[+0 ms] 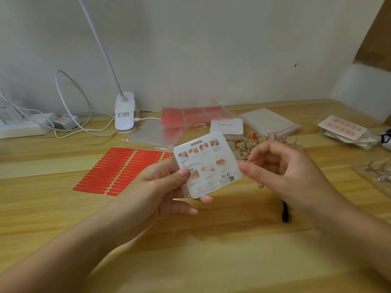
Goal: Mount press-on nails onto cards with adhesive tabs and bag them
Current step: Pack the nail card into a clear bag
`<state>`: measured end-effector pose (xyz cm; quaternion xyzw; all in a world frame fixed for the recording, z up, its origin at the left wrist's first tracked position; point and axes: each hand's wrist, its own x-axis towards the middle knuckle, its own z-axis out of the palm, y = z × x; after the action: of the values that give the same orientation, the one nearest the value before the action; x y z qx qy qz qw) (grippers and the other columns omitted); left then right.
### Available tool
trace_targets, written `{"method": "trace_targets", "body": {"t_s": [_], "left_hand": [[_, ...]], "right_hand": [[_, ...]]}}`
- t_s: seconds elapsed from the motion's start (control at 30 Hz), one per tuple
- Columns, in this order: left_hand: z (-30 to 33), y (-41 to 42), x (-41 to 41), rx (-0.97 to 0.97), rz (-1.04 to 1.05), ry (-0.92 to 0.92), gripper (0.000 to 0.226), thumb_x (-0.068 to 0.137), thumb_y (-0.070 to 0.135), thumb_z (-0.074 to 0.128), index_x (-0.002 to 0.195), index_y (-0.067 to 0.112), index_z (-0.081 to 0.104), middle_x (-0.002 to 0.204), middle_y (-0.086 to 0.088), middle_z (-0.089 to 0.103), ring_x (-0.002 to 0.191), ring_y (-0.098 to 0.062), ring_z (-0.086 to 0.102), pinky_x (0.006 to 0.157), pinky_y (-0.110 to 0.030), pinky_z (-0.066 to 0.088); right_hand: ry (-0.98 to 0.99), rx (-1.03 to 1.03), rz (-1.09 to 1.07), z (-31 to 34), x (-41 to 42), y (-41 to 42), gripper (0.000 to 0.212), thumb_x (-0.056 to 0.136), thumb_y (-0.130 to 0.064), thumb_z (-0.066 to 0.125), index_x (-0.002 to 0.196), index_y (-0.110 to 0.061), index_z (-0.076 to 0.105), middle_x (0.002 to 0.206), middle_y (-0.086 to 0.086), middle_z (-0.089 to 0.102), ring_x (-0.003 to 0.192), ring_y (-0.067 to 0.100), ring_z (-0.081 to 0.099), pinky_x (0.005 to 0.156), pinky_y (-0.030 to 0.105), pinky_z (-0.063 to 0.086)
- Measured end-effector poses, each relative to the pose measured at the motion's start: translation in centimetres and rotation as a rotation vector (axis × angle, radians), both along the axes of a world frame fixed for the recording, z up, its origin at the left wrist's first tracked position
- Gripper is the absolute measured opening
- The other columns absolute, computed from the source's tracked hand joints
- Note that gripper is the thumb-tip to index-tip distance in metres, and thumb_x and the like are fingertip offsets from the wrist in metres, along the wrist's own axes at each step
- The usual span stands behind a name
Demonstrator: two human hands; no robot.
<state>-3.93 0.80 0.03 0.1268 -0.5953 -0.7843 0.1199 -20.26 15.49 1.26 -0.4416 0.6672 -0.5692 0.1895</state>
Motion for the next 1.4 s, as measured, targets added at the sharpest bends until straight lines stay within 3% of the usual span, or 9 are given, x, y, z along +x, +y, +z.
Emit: {"method": "trace_targets", "body": {"t_s": [0.17,0.33,0.53,0.73,0.93,1.03,1.1,1.3,1.4], "left_hand": [[0.0,0.5,-0.2,-0.008,-0.032,-0.013,0.029,0.083,0.022,0.051,0.106,0.019,0.068,0.104,-0.014,0.07,0.08,-0.026,0.07,0.058,-0.028,0.057],[0.4,1.0,-0.6,0.121,-0.029,-0.037,0.033,0.076,0.031,0.054,0.1,0.015,0.071,0.096,-0.017,0.07,0.069,-0.027,0.069,0.051,-0.029,0.056],[0.8,1.6,-0.3,-0.246,0.099,-0.196,0.021,0.065,0.038,0.073,0.073,0.019,0.074,0.073,-0.013,0.072,0.043,-0.013,0.059,0.042,-0.017,0.048],[1.0,0.9,-0.3,-0.2,0.07,-0.184,0.016,0.07,0.026,0.064,0.068,0.015,0.075,0.079,-0.015,0.073,0.046,-0.012,0.062,0.042,-0.018,0.049],[1.2,0.5,0.0,-0.126,-0.029,-0.16,0.019,0.078,0.019,0.056,0.079,0.017,0.075,0.088,-0.016,0.072,0.052,-0.013,0.063,0.041,-0.02,0.049],[1.0,0.6,0.0,-0.063,0.023,-0.166,0.015,0.078,0.011,0.067,0.088,0.003,0.061,0.086,-0.022,0.071,0.049,-0.018,0.062,0.039,-0.023,0.049],[0.7,0.8,-0.1,-0.16,0.072,-0.201,0.025,0.071,0.024,0.078,0.083,0.005,0.067,0.083,-0.019,0.072,0.047,-0.015,0.061,0.039,-0.021,0.048],[0.8,0.7,-0.1,-0.251,0.11,-0.199,0.015,0.071,0.022,0.064,0.071,0.011,0.074,0.083,-0.014,0.073,0.047,-0.013,0.061,0.04,-0.019,0.046],[1.0,0.8,-0.1,-0.25,0.099,-0.192,0.014,0.079,0.012,0.059,0.084,0.007,0.072,0.086,-0.012,0.073,0.049,-0.013,0.061,0.039,-0.02,0.046]], "right_hand": [[-0.023,0.051,0.105,0.2,-0.3,0.2,0.021,0.072,-0.047,0.071,0.07,-0.026,0.068,0.055,-0.011,0.06,0.055,0.002,0.054,0.06,0.008,0.044],[-0.087,0.018,0.088,0.0,0.0,0.0,0.022,0.065,-0.041,0.062,0.055,-0.021,0.064,0.048,-0.003,0.057,0.046,0.003,0.049,0.055,0.01,0.042],[-0.087,-0.051,-0.013,-0.6,0.1,-0.1,0.026,0.064,-0.038,0.063,0.063,-0.012,0.064,0.052,-0.001,0.061,0.046,0.001,0.051,0.052,0.009,0.042],[-0.098,-0.037,-0.019,-0.5,0.1,-0.2,0.027,0.062,-0.039,0.063,0.062,-0.012,0.067,0.053,0.0,0.063,0.045,0.002,0.047,0.05,0.01,0.041],[-0.119,-0.031,-0.018,-0.3,-0.1,0.1,0.024,0.065,-0.039,0.062,0.061,-0.016,0.066,0.052,-0.002,0.061,0.047,0.003,0.048,0.054,0.01,0.044],[-0.112,-0.038,-0.035,-0.6,0.0,0.1,0.024,0.064,-0.041,0.062,0.057,-0.018,0.065,0.051,-0.002,0.06,0.048,0.003,0.049,0.053,0.01,0.042],[-0.107,-0.043,-0.045,-0.8,0.2,0.0,0.023,0.066,-0.039,0.062,0.06,-0.017,0.065,0.05,-0.003,0.06,0.047,0.002,0.049,0.053,0.009,0.042],[-0.113,-0.032,-0.03,-0.5,0.3,-0.1,0.02,0.065,-0.034,0.063,0.063,-0.014,0.066,0.052,-0.003,0.063,0.046,0.001,0.049,0.051,0.008,0.042],[-0.095,-0.032,-0.051,-0.5,0.3,0.0,0.022,0.066,-0.034,0.063,0.066,-0.013,0.066,0.053,-0.004,0.064,0.045,-0.002,0.049,0.05,0.008,0.04]]}}
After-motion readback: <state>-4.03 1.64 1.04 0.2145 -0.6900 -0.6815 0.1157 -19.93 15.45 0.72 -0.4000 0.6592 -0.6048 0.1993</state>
